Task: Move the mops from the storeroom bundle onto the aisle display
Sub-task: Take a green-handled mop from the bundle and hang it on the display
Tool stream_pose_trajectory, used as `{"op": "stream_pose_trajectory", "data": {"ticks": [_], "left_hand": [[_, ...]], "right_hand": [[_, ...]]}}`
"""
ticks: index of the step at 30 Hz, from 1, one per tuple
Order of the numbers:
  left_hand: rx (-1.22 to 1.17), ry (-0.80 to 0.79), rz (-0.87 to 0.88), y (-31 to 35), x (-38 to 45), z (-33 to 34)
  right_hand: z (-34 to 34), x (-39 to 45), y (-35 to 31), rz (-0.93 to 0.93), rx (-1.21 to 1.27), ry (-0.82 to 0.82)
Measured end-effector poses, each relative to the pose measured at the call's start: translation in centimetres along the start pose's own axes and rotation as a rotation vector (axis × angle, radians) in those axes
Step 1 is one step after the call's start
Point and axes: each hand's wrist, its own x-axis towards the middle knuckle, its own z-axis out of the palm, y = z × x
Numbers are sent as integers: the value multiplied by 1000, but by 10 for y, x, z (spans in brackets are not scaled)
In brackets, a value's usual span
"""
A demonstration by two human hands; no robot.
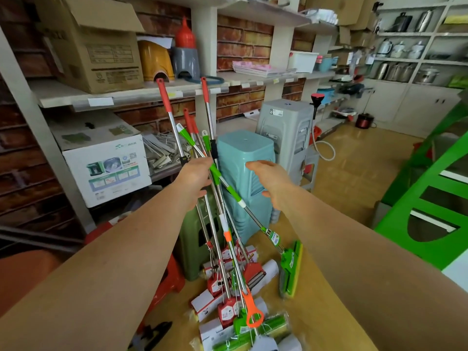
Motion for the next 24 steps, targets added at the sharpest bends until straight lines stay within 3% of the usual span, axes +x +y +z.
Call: {"op": "stream_pose_trajectory", "data": {"ticks": [17,24], "left_hand": [[-55,177,-64,20,126,44],[-87,251,-68,27,180,34]], "right_hand": [[-6,169,2,-79,-40,-163],[32,235,-10,-106,-72,-243]]}}
